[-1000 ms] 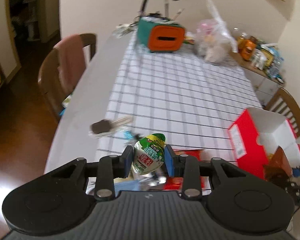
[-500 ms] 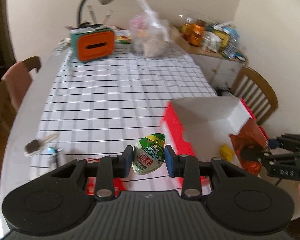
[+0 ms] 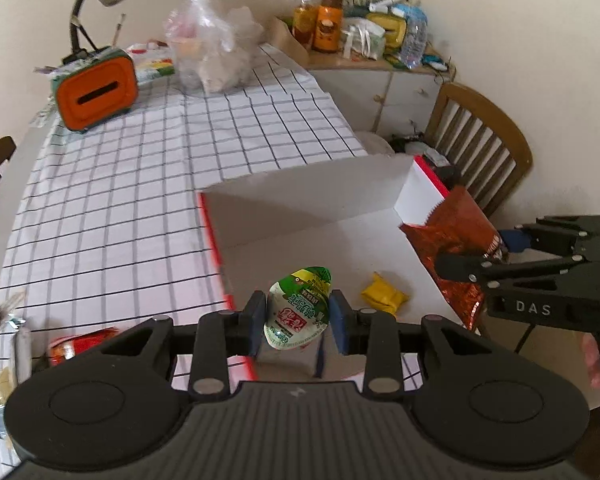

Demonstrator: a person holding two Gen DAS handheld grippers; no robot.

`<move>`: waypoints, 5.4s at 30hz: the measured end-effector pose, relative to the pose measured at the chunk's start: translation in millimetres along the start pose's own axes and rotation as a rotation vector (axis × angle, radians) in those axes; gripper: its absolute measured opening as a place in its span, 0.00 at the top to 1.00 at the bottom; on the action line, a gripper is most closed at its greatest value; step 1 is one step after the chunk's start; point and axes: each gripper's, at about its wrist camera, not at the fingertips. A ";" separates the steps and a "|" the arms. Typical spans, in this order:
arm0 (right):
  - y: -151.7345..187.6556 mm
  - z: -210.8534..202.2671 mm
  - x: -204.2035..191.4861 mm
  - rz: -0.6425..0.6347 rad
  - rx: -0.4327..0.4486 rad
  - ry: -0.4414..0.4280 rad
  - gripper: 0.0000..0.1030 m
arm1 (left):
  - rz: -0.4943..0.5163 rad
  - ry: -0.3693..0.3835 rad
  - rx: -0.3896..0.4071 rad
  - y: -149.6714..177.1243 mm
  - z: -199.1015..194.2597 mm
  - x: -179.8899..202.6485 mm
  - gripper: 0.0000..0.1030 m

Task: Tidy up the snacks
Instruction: 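Carry the pouch and Oreo bag into the red box and release them, then move both tools back toward the red chip bag and silver wrapper, then grasp the blue cookie pack with the left tool while the right tool grasps the red chip bag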

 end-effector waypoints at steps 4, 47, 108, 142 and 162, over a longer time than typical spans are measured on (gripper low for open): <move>-5.5 12.6 16.2 0.004 -0.015 0.005 0.55 | 0.018 -0.017 -0.043 -9.3 27.7 19.9 0.68; -17.3 113.4 50.6 0.033 -0.296 -0.045 0.54 | -0.001 -0.090 -0.370 -30.6 137.6 42.9 0.52; 2.7 27.6 -156.5 -0.120 -0.040 -0.260 0.01 | -0.179 -0.198 0.107 108.9 -56.7 -155.8 0.15; -11.0 234.7 -276.5 -0.144 -0.306 -0.118 0.08 | -0.367 -0.243 -0.101 190.3 19.5 -289.3 0.16; -11.8 252.0 -286.8 -0.113 -0.317 -0.084 0.28 | -0.376 -0.225 -0.146 188.6 35.0 -294.9 0.51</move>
Point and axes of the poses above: each gripper's, at about its wrist camera, not at the fingertips, and z roughly the way its jaws point, x to its right, y to its underside, and after that the axes turned 7 degrees about -y, right-handed
